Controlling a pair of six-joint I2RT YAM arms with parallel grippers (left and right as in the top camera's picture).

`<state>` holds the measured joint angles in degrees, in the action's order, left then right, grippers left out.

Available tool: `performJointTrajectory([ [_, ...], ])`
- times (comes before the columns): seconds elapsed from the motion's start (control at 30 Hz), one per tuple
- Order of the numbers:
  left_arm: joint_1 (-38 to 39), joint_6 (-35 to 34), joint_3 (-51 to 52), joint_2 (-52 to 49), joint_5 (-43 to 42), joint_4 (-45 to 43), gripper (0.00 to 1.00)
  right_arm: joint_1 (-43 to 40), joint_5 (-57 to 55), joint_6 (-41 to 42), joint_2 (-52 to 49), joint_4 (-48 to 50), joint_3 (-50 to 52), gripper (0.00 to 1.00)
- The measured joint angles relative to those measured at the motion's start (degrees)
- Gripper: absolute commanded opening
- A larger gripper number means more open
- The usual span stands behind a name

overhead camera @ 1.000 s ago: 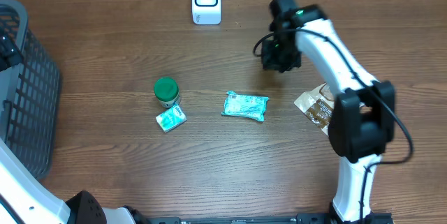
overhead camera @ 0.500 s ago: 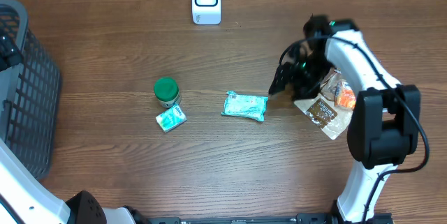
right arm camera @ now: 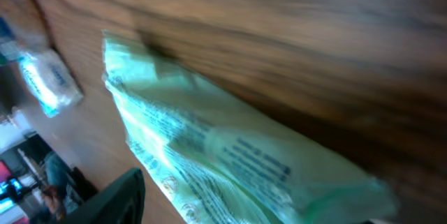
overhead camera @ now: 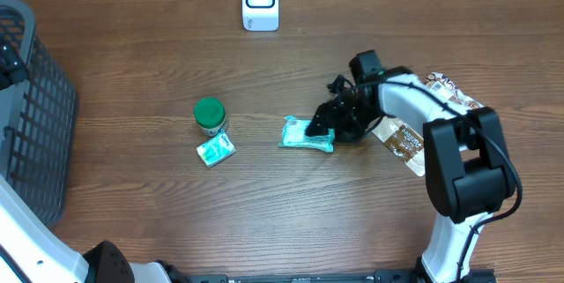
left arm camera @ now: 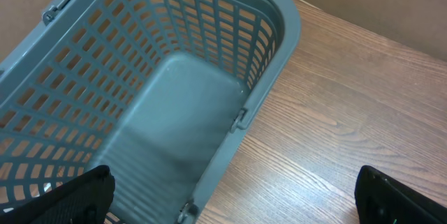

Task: Scan the item barcode
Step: 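Grasp the teal packet's end with the right gripper and lift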

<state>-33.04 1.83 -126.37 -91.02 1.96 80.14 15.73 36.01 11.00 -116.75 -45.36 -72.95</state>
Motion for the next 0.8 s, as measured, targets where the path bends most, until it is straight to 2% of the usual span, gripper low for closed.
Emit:
performJointTrajectory([
  [0.03,0.0,0.0,0.0,0.0,0.0,0.0,0.99,0.5,0.2,1.5,0.3,2.0,0.9,0.25],
  [0.07,0.0,0.0,0.0,0.0,0.0,0.0,0.99,1.2,0.2,3.8,0.6,4.7,2.0,0.14],
  [0.1,0.0,0.0,0.0,0.0,0.0,0.0,1.00,1.6,0.3,5.2,0.6,6.2,2.8,0.08],
  [0.23,0.0,0.0,0.0,0.0,0.0,0.0,1.00,2.1,1.6,10.1,0.4,8.7,4.4,0.04],
  [0.37,0.0,0.0,0.0,0.0,0.0,0.0,1.00,1.9,2.5,11.2,0.4,9.1,4.6,0.04],
  [0.6,0.0,0.0,0.0,0.0,0.0,0.0,0.99,0.7,6.2,4.6,2.0,3.7,3.6,0.04],
  [0.8,0.0,0.0,0.0,0.0,0.0,0.0,1.00,0.1,7.8,-1.0,14.5,-3.5,-4.7,0.04],
])
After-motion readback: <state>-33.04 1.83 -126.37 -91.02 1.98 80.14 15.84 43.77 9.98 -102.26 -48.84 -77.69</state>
